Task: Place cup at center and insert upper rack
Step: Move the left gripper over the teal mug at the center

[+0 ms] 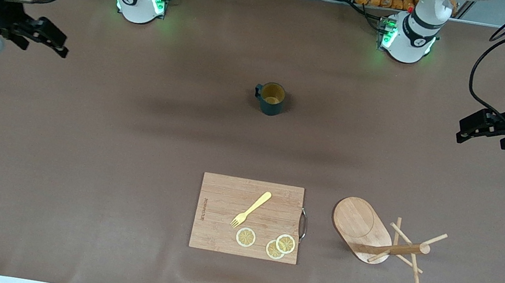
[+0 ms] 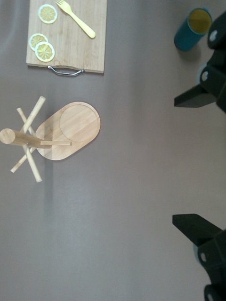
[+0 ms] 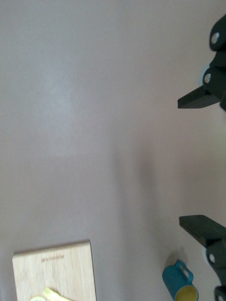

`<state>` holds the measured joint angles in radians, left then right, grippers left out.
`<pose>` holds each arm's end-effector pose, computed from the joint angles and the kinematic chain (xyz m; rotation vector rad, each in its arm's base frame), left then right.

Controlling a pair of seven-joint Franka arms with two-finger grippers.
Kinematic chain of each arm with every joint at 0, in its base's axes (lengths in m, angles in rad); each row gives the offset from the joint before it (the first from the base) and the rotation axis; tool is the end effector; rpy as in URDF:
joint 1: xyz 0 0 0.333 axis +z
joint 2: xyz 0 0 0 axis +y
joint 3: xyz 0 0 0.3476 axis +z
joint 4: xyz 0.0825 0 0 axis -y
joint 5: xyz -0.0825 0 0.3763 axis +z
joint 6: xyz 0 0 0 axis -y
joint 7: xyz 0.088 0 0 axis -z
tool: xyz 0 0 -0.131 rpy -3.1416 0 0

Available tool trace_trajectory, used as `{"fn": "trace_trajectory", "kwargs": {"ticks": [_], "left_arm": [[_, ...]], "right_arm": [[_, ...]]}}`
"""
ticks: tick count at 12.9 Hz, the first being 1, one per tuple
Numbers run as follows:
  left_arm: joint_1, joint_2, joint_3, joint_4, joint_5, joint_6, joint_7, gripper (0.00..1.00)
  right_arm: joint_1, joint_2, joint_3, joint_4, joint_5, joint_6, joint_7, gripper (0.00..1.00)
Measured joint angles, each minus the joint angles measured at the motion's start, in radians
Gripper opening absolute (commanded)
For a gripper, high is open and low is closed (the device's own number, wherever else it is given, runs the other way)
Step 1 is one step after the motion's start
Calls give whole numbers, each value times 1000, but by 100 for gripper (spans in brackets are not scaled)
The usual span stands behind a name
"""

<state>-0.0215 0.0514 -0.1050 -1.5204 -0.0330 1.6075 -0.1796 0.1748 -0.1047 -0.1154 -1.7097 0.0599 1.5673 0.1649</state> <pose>0.5643 -0.0743 0.6305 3.0967 0.0836 0.0460 0.5067 0.0348 0.6226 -3.0693 0.1622 0.0711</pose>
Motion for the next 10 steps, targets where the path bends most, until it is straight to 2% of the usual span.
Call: {"fn": "trace_trajectory", "kwargs": {"ticks": [4,8,10], "left_arm": [[-86,39,-4,32,0,10,-176,100],[-204,104,-7,49,10,46,-358,100],[-292,157,-8,65,44,73,-517,100]], "right_arm": [[-145,1,-2,-18,-4,-20,-155,100],[-155,-9,0,-9,-6,-60,-158,100],[-156,-21,4,-9,-10,-67,-158,100]]}}
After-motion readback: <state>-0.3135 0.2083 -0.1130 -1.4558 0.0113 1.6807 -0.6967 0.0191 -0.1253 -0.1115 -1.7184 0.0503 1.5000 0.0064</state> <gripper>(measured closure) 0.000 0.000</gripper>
